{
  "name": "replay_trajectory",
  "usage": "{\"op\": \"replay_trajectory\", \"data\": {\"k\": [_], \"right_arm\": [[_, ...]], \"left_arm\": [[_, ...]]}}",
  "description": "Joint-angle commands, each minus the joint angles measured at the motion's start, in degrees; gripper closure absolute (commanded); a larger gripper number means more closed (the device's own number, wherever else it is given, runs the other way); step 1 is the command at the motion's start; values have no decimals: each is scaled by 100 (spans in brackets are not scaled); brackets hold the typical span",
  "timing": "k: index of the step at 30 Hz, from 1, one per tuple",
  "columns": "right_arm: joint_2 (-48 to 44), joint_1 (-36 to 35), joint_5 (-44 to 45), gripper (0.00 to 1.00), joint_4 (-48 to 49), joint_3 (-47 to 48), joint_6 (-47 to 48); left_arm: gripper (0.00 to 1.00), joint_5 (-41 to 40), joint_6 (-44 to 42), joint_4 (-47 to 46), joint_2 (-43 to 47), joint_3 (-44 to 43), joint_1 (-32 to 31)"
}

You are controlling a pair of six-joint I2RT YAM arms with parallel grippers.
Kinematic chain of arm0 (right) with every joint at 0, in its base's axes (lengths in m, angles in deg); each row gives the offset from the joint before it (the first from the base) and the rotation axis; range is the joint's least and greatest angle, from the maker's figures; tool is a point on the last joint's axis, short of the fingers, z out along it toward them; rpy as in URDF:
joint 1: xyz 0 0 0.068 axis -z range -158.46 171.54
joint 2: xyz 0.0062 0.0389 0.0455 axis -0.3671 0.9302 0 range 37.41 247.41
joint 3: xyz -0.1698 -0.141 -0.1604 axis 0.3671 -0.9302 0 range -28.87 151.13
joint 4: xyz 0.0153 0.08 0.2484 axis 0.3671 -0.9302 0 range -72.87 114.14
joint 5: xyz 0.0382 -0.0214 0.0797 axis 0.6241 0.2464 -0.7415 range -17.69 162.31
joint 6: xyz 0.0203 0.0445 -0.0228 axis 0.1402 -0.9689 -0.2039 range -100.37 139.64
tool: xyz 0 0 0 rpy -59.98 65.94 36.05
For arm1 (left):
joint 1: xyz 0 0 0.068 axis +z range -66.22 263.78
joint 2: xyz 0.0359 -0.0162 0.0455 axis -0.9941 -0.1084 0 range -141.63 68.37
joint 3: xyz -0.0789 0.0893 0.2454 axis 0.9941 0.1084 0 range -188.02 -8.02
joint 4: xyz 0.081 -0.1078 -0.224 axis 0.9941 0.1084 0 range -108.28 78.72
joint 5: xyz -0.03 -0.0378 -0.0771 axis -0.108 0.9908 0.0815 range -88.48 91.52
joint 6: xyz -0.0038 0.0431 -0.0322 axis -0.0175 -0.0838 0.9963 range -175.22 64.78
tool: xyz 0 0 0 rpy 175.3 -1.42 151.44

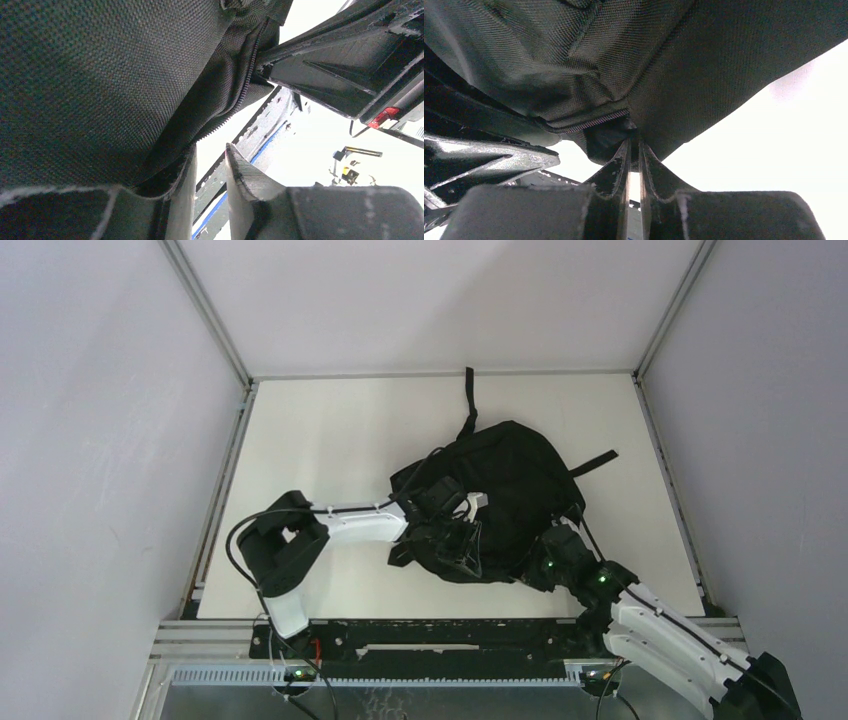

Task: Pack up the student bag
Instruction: Adjust the student bag at the center of the board.

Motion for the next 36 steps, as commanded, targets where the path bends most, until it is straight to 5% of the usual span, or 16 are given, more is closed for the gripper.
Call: {"op": "replay_trajectory", "data": {"k": [1, 8, 14, 18, 31, 33, 34, 36], "right_arm": [[-272, -91, 103, 83, -449, -101, -28], [-372, -91, 217, 81, -753, 93, 133], [-695, -119, 483, 60, -888, 1000, 1246], [-373, -219, 30, 56, -560, 1406, 2015], [2262, -3212, 2724, 47, -911, 3019, 2556], [2779, -3828, 3286, 32, -1075, 3350, 2658], [3027, -4039, 3552, 9, -1188, 3500, 2689], [3481, -4224, 3610, 0, -1325, 3760, 2836]], "left_arm": [[69, 274, 30, -201, 371, -344, -21], [68, 758, 243, -261, 207, -544, -21], [68, 371, 29, 119, 979, -295, 39], [68, 71, 155, 167, 1602, 36, 444], [68, -929, 735, 404, 3395, 2205, 2172], [68, -908, 925, 225, 3595, 2560, 2395], [68, -900, 988, 155, 3688, 2738, 2504], [67, -902, 1012, 84, 3827, 2870, 2658]]}}
